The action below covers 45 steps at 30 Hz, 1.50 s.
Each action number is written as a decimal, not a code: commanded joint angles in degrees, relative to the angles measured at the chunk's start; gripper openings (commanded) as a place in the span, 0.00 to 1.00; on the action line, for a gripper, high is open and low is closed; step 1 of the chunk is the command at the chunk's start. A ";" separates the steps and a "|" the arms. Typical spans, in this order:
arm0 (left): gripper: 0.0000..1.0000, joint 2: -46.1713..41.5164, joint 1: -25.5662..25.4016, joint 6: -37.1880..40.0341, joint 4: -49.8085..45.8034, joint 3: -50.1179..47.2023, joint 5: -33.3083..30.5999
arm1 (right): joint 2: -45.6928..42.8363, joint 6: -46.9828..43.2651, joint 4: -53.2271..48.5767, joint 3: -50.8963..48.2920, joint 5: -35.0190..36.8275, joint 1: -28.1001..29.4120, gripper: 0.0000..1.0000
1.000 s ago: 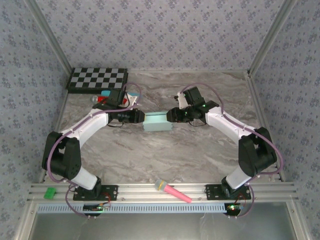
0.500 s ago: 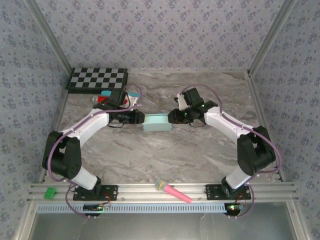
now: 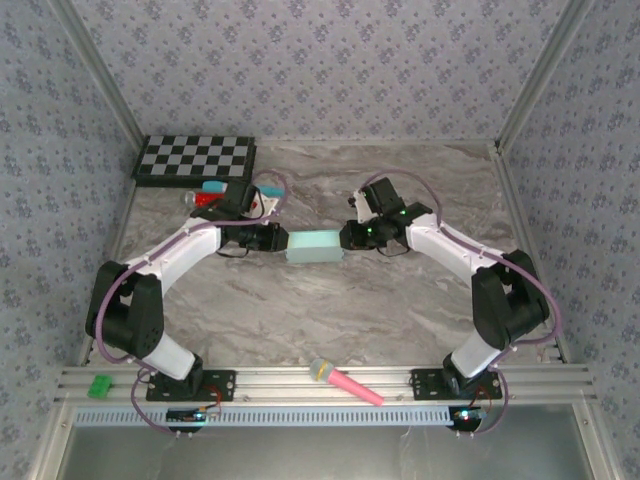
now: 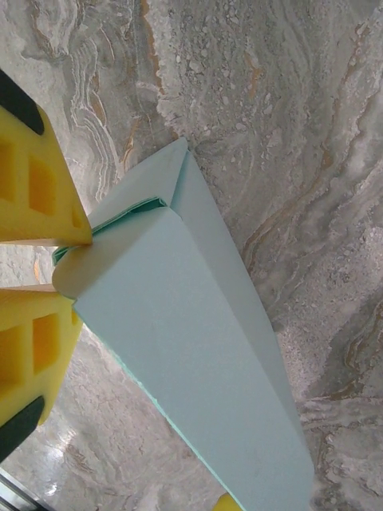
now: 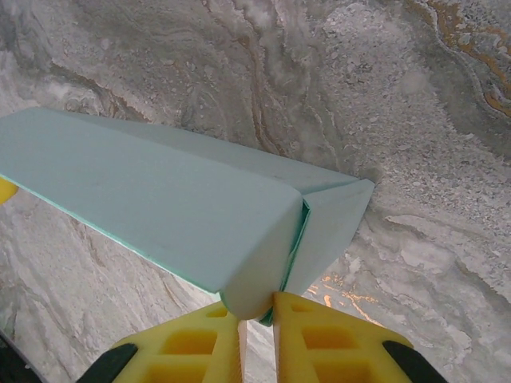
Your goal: Fold the paper box
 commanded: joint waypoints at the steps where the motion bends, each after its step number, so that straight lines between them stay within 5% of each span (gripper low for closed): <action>1: 0.19 0.99 -0.83 1.46 -3.49 1.26 -1.82 | 1.16 -0.26 -2.95 -0.38 2.57 0.85 0.17; 8: 0.17 1.43 -1.30 2.03 -4.46 1.39 -3.32 | 0.97 -0.53 -4.22 0.44 5.20 1.66 0.17; 18: 0.17 1.25 -1.50 2.28 -4.60 1.95 -3.15 | -5.24 -0.93 0.93 -1.99 5.56 1.69 0.31; 45: 0.17 2.00 -1.63 2.79 -5.34 2.22 -3.24 | -2.28 0.38 5.33 -4.62 2.52 0.63 0.19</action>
